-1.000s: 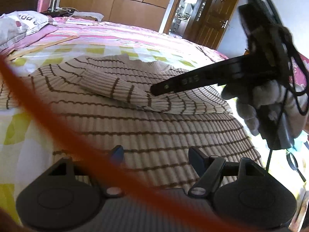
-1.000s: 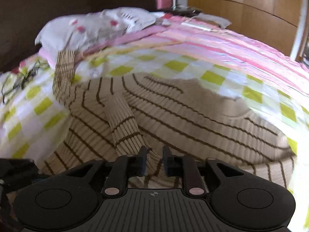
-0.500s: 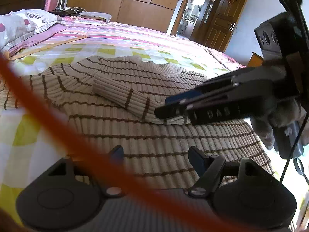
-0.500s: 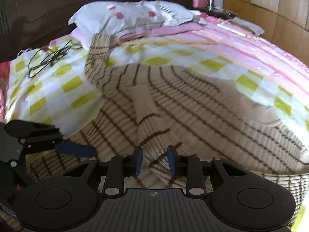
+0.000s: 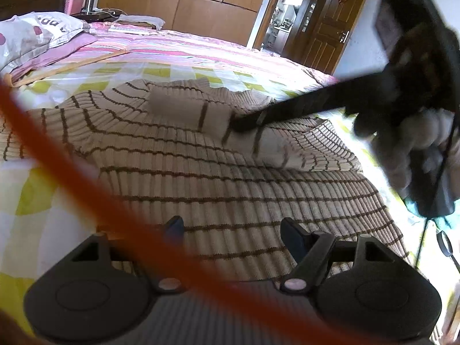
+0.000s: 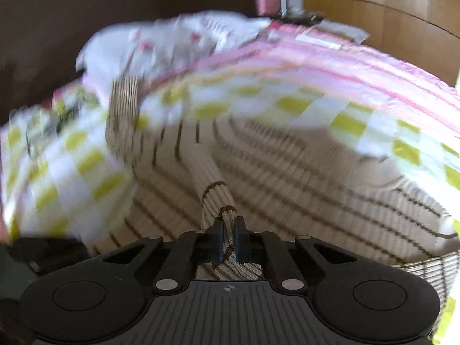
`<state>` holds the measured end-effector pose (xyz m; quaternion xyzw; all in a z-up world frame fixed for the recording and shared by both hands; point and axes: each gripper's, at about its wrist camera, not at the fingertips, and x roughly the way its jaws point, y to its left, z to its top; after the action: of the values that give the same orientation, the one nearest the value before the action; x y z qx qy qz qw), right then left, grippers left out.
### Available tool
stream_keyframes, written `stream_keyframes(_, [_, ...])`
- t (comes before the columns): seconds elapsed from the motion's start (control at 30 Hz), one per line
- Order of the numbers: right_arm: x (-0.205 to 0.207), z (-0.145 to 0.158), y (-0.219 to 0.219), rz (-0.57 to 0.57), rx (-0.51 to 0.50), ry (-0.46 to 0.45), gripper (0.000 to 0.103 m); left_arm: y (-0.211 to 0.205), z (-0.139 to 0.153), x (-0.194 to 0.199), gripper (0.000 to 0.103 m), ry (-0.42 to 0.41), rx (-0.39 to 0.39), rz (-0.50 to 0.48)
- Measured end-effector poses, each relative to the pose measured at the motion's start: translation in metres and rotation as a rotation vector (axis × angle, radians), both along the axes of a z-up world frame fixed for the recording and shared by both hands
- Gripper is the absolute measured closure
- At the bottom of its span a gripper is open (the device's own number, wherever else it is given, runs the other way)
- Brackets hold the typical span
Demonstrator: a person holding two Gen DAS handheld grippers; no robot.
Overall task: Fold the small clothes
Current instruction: 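Lay the sleeve on the sweater body and open the right gripper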
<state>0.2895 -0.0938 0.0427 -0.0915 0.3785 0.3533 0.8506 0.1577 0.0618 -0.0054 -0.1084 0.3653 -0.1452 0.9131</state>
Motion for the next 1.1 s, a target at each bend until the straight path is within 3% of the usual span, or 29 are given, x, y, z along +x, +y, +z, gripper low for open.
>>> stream_keyframes(0.13, [0.007, 0.027, -0.013, -0.049, 0.085, -0.054, 0.097, -0.001, 0.000, 0.001, 0.024, 0.003, -0.004, 0.000])
stream_keyframes(0.23, [0.021, 0.024, -0.010, -0.077, 0.126, -0.048, 0.094, -0.004, -0.001, 0.001, 0.024, 0.005, 0.003, -0.005])
stream_keyframes(0.37, [0.034, 0.002, 0.005, -0.168, -0.055, -0.102, 0.086, -0.007, -0.001, 0.000, 0.024, 0.002, 0.012, -0.016])
stream_keyframes(0.57, [-0.007, 0.005, -0.012, -0.092, -0.054, -0.145, 0.086, -0.005, 0.001, -0.001, 0.024, -0.004, -0.003, -0.024])
stream_keyframes(0.73, [-0.033, -0.017, 0.004, 0.030, -0.114, -0.123, 0.086, -0.007, 0.001, -0.002, 0.024, -0.007, 0.006, -0.021])
stream_keyframes(0.87, [-0.030, -0.039, 0.025, 0.043, -0.199, -0.166, 0.087, -0.008, 0.000, -0.003, 0.024, -0.010, 0.016, -0.026])
stream_keyframes(1.1, [0.007, -0.029, 0.008, -0.146, -0.154, -0.215, 0.088, -0.004, 0.001, -0.001, 0.024, -0.018, 0.018, -0.019])
